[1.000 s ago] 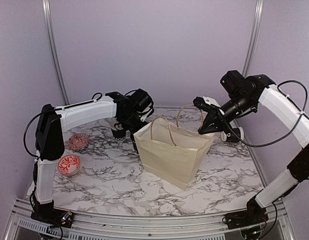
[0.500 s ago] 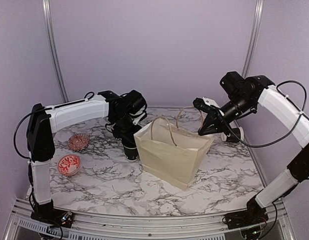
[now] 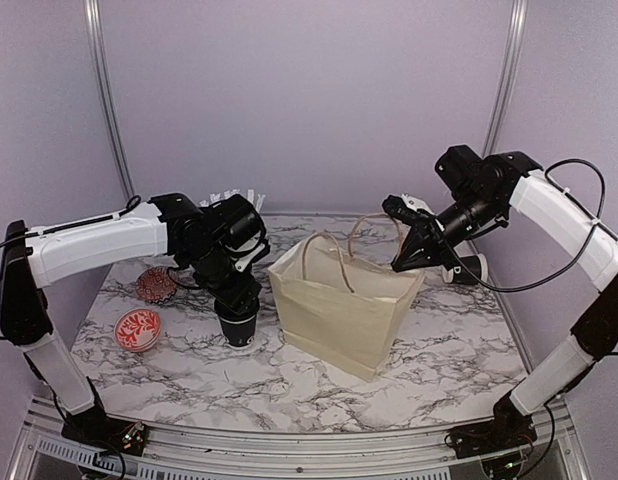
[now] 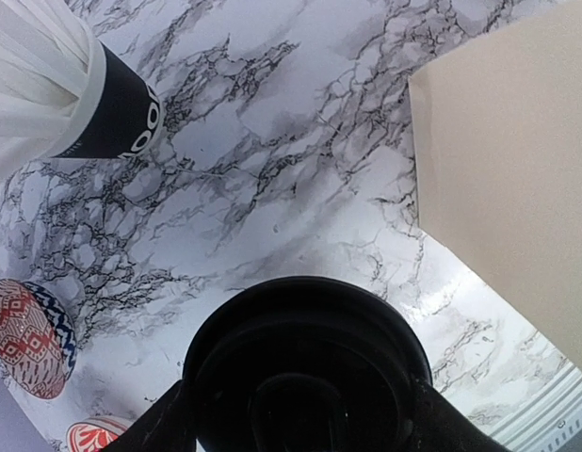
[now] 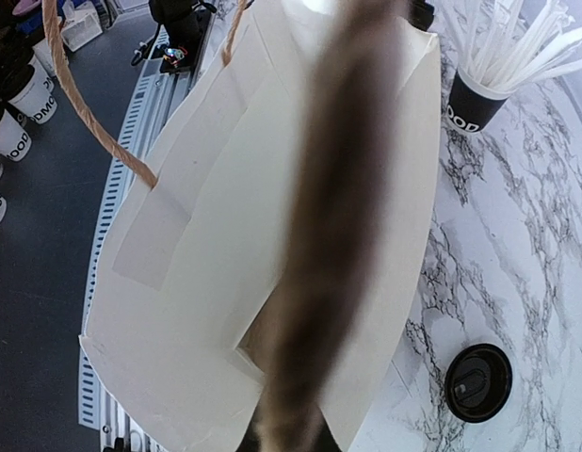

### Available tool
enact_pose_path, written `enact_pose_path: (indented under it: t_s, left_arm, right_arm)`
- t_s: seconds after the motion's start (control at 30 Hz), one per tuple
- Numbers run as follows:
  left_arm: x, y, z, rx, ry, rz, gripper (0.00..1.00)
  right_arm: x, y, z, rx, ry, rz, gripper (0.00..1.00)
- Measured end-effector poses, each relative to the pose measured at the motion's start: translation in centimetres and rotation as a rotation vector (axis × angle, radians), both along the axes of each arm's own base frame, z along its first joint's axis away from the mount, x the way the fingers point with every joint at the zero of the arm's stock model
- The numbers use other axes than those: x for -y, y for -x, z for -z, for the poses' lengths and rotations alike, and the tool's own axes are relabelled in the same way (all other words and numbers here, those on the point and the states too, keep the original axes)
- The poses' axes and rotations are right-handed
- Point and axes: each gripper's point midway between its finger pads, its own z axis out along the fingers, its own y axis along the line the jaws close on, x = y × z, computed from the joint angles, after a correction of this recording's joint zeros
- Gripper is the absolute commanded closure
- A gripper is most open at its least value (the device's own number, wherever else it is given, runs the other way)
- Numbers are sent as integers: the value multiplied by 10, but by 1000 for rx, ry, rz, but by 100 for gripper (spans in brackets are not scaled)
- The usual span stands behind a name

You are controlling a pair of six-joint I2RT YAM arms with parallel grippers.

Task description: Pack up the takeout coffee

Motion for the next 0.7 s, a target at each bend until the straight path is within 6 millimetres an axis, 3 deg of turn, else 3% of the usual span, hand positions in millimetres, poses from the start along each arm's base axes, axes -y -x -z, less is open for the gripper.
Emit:
enact_pose_path:
  t_s: [0.2,0.33,0.47,0.57,0.63,0.7]
  left_arm:
    - [-1,25,4,-21,-1,32,47]
    - [-7,27,-23,34,55,28,50]
    - [-14,28,-83,156,173,20,53]
    - [-23,31,-150,289,303,17,55]
    - [-31,36,-188,366,378,18,64]
    - [-39,46,-227,445,450,33,63]
  right_arm:
    - [-9,-2,2,-12,7,-21,98]
    - [-23,8,-5,-1,0,-65,98]
    - [-37,25,-7,-9,-5,-120,98]
    - [-44,36,-8,-16,-10,-154,98]
    - [-47,41,-9,-16,-12,-170,97]
    - [-52,47,-12,-12,-17,-191,98]
